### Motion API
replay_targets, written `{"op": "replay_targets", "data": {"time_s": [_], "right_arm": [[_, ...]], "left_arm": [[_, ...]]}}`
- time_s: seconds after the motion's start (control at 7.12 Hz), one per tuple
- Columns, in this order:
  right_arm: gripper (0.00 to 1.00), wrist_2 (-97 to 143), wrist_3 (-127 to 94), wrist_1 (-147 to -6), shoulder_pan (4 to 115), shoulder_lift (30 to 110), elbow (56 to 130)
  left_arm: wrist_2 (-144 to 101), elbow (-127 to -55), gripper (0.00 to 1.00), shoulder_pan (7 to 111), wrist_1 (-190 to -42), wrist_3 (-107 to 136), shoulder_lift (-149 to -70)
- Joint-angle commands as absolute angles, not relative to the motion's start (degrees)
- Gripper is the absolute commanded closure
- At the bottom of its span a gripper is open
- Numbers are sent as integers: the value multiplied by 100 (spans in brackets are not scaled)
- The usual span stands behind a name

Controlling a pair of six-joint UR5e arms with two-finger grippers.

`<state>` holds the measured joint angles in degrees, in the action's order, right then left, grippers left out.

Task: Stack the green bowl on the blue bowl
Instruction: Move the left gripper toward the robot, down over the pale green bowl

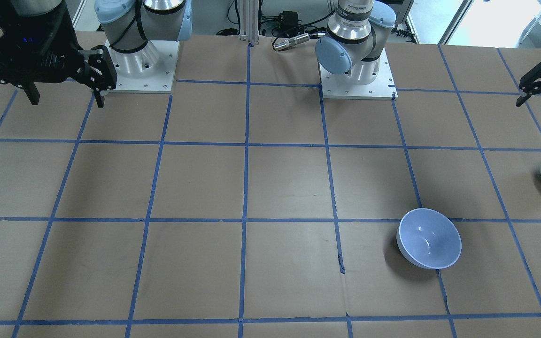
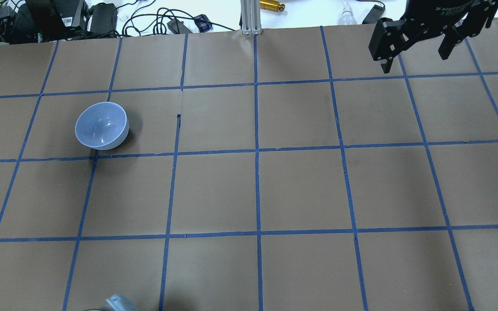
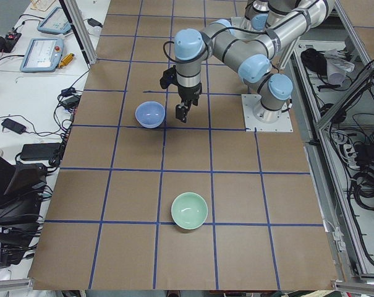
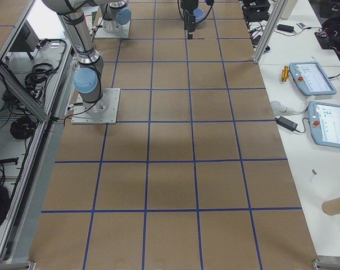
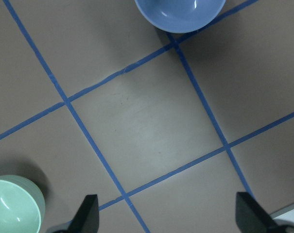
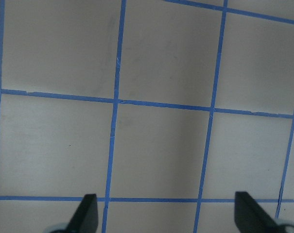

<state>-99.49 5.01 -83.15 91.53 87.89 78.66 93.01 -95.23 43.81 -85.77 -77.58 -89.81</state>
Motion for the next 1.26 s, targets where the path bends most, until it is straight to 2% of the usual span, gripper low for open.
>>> {"op": "replay_targets", "data": {"time_s": [0.0, 0.42, 1.12], "right_arm": [[0, -9949, 501, -8314, 9158, 8789, 7866], [0, -9949, 501, -8314, 9158, 8789, 7866], [0, -9949, 501, -8314, 9150, 8789, 7866]], "left_arm": [[9290, -9694, 0, 3590, -8175, -9213, -9367], [9281, -9712, 0, 2850, -7332, -11418, -10070], [8783, -9668, 0, 2155, -6127, -12427, -11239]]}}
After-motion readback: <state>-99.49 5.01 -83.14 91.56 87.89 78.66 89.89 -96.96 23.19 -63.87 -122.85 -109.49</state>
